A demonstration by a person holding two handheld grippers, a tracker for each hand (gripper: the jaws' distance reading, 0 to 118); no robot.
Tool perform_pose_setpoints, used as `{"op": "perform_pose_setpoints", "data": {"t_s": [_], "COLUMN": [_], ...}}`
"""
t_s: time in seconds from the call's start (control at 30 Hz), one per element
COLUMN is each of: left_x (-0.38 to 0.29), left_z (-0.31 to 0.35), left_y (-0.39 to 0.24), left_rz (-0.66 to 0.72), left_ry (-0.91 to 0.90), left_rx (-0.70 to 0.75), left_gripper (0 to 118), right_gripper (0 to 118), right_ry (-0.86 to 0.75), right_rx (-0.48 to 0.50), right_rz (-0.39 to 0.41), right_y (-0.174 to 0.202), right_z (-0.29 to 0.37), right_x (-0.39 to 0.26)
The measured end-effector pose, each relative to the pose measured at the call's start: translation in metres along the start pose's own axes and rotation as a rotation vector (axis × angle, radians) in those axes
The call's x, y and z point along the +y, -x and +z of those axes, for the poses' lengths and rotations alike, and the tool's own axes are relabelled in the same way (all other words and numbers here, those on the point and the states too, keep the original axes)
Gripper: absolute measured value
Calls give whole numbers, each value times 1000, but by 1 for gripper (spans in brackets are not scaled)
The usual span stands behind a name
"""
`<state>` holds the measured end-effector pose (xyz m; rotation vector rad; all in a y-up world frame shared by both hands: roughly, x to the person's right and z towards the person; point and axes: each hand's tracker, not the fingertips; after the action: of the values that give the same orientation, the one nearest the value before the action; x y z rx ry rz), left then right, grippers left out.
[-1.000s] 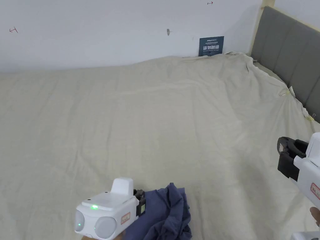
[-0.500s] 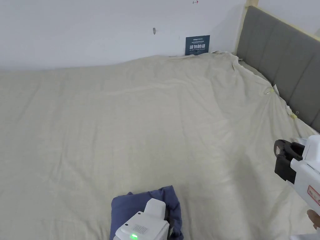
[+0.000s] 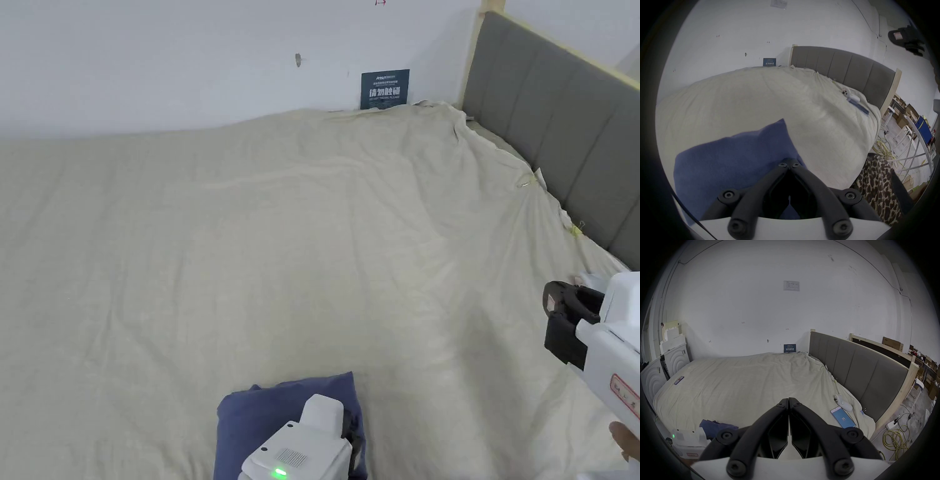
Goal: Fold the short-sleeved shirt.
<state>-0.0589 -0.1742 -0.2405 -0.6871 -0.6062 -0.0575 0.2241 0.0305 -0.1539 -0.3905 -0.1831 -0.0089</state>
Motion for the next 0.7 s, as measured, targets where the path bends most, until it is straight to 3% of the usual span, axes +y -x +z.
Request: {"op": "perform_pose_setpoints", "data": {"t_s": [0.07,0.3,0.7], "left_x": [12,68,129], "left_z": [12,73,178], "left_y": [6,34,110], "left_rz": [49,16,-17], "left_ry": [-43,-237,-505], "left_rx": [-24,49,350], "left_gripper": [0,0,0], "right_gripper": [0,0,0], "right_ry": [-9,-80,-200], "right_rx": [5,35,119], "right_rz": [2,10,35], "right_y": [5,31,90], "right_z": [2,6,8], "right_x": [2,15,46]}}
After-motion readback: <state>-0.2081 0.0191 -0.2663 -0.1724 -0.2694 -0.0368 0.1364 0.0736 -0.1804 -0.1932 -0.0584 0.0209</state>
